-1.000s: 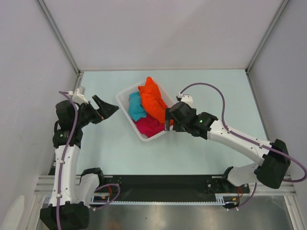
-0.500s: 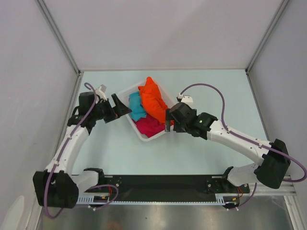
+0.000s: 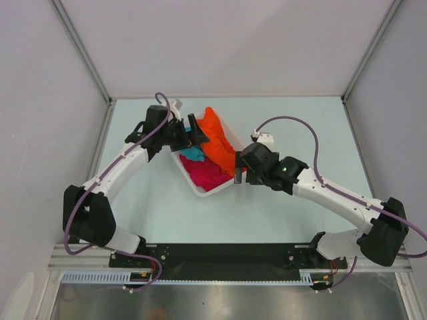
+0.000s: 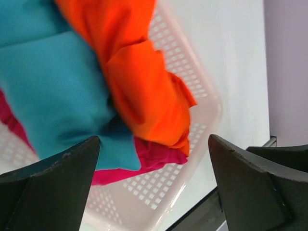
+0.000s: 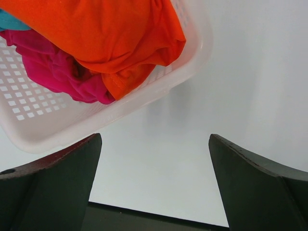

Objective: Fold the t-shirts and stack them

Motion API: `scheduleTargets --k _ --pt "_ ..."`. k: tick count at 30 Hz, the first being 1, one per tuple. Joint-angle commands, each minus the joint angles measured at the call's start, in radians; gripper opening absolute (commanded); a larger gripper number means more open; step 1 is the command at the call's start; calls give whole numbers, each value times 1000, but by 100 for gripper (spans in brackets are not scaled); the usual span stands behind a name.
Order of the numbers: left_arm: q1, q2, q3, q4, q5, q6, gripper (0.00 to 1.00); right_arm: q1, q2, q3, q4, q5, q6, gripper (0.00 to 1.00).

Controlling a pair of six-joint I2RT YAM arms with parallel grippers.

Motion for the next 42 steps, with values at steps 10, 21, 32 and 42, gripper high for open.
scheduleTargets --k 10,21,32,42 --pt "-98 152 176 57 -30 -20 100 -26 -53 -43 -13 20 -3 100" --pt "-112 247 156 26 -151 19 100 -40 -82 -79 -7 6 6 100" --pt "-135 350 248 40 30 66 0 -41 -121 -97 -27 11 20 100" --pt "-133 188 507 -147 -56 107 0 -44 -139 -149 4 3 34 100"
